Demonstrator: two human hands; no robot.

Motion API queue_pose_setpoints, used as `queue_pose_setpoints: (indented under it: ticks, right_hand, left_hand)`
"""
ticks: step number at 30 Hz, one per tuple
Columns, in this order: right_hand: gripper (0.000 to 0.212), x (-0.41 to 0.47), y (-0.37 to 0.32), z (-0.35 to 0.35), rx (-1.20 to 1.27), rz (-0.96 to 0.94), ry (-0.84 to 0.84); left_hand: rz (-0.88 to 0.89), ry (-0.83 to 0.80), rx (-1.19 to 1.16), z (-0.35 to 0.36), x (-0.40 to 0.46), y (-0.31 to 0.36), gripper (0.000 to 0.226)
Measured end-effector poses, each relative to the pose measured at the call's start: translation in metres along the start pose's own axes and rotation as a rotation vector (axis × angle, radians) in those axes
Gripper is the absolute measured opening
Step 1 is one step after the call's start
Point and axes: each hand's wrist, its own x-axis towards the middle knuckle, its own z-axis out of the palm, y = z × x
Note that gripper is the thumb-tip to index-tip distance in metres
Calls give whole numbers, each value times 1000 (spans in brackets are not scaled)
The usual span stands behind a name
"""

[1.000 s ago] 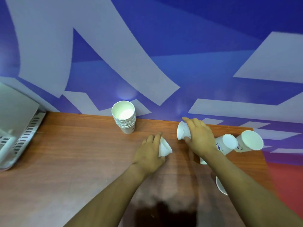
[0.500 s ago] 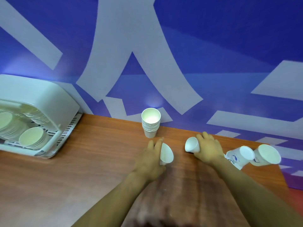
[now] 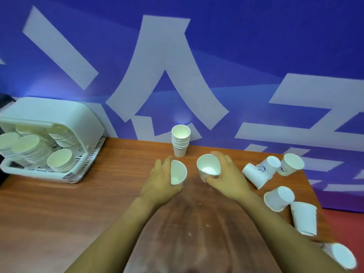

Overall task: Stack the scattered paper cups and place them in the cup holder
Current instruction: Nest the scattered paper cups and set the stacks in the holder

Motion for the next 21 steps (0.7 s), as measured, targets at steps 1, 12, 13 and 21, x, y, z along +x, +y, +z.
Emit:
queue_pose_setpoints:
  ticks: [1,12,13,21]
  right_hand:
    - [71,-5,-7,2,-1,-2,-7]
    - [76,-44,-99,64,-44,69,21]
    - [77,-45,-114,74,-41,79,21]
    - [74,-47,-231,164,-76,76,-23]
  left_hand:
    - [-11,-4,-11,-4,-7,-5,81]
    - [50,-13,-10,-78,-46,-83,78]
    - [50,-22,-22,-90,-49,-98,78]
    - [76,-108,-37,-164,-71,-221,78]
